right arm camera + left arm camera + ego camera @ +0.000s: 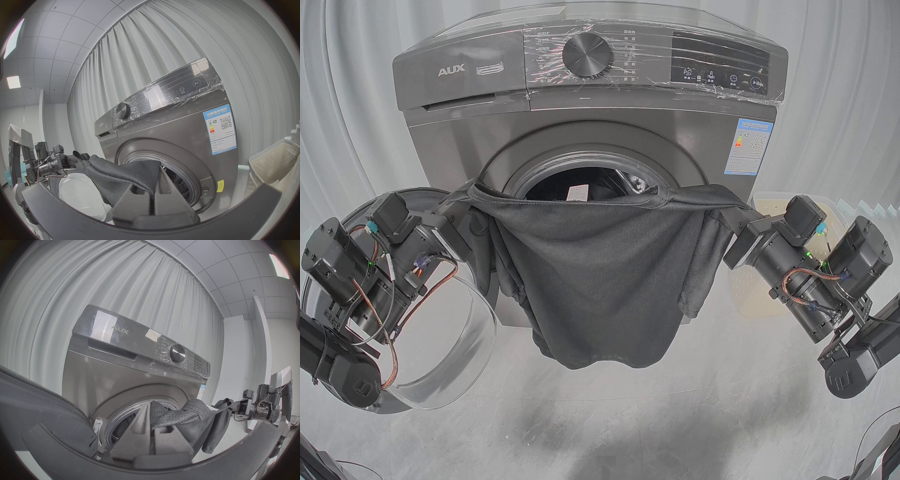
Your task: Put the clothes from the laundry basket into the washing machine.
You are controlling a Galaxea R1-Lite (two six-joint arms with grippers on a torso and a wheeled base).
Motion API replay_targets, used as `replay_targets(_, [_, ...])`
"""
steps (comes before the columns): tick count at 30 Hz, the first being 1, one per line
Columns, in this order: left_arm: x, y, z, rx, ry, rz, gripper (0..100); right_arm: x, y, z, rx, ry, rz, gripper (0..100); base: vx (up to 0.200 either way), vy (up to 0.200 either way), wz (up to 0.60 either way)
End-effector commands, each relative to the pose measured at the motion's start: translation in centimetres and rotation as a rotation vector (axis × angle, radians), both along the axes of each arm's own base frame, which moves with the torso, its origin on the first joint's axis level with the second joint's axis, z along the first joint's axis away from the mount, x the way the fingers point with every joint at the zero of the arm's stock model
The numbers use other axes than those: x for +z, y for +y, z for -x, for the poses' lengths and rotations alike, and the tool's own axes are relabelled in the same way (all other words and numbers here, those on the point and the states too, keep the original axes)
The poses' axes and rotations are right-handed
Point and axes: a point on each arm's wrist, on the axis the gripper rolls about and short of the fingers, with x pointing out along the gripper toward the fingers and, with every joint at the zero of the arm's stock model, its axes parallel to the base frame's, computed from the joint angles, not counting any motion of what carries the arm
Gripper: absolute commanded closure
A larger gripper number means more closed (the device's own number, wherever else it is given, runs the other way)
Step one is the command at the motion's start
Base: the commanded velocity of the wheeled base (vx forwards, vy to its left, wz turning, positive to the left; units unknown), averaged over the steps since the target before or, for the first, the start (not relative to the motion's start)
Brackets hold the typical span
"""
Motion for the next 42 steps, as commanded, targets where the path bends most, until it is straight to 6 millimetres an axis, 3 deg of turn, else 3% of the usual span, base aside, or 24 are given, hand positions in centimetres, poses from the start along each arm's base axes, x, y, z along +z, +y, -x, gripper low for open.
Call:
replay_targets(1, [-0.5, -0.2, -0.1, -0.006, 0.02, -0.008, 100, -0.4, 0.1, 0.0, 0.003, 0.013, 0.006, 100, 0.0, 0.0, 0.0])
replay_targets(5, [-2.0, -1.9, 0.1, -0.068, 0.074, -0.029, 100, -1.6, 0.2, 0.5, 0.02, 0.057, 0.034, 100, 0.0, 0.0, 0.0])
replay_targets(8, [-3.1, -2.8, -0.1, -0.096, 0.111, -0.042, 100, -3.8, 0.7, 0.9, 0.044, 0.13, 0.085, 100, 0.0, 0.0, 0.0])
replay_targets(14, [-3.9, -4.3, 0.1, -0.147, 0.138, -0.057, 100, -6.3, 1.4, 1.1, 0.067, 0.209, 0.137, 100, 0.0, 0.0, 0.0])
replay_targets(17, [-4.9, -4.9, -0.8, -0.15, 0.164, -0.073, 100, -7.7, 1.6, 1.1, 0.074, 0.259, 0.164, 100, 0.0, 0.0, 0.0])
replay_targets(27, [-4.9, -6.6, -1.7, -0.18, 0.14, -0.074, 100, -10.0, 2.8, 1.2, 0.104, 0.321, 0.213, 100, 0.0, 0.0, 0.0])
replay_targets(28, [-4.9, -6.7, -1.7, -0.183, 0.142, -0.075, 100, -10.0, 2.9, 1.3, 0.11, 0.322, 0.215, 0, 0.0, 0.0, 0.0])
replay_targets(31, [-4.6, -7.0, -1.8, -0.188, 0.13, -0.068, 100, -10.2, 3.0, 1.5, 0.116, 0.326, 0.219, 0, 0.0, 0.0, 0.0])
replay_targets(35, [-4.3, -7.6, -2.5, -0.17, 0.113, -0.049, 100, -12.4, 2.1, 3.6, 0.14, 0.424, 0.304, 0, 0.0, 0.0, 0.0])
replay_targets(42, [-4.2, -7.7, -2.7, -0.164, 0.107, -0.045, 100, -14.3, 0.9, 5.1, 0.141, 0.521, 0.373, 0, 0.0, 0.0, 0.0])
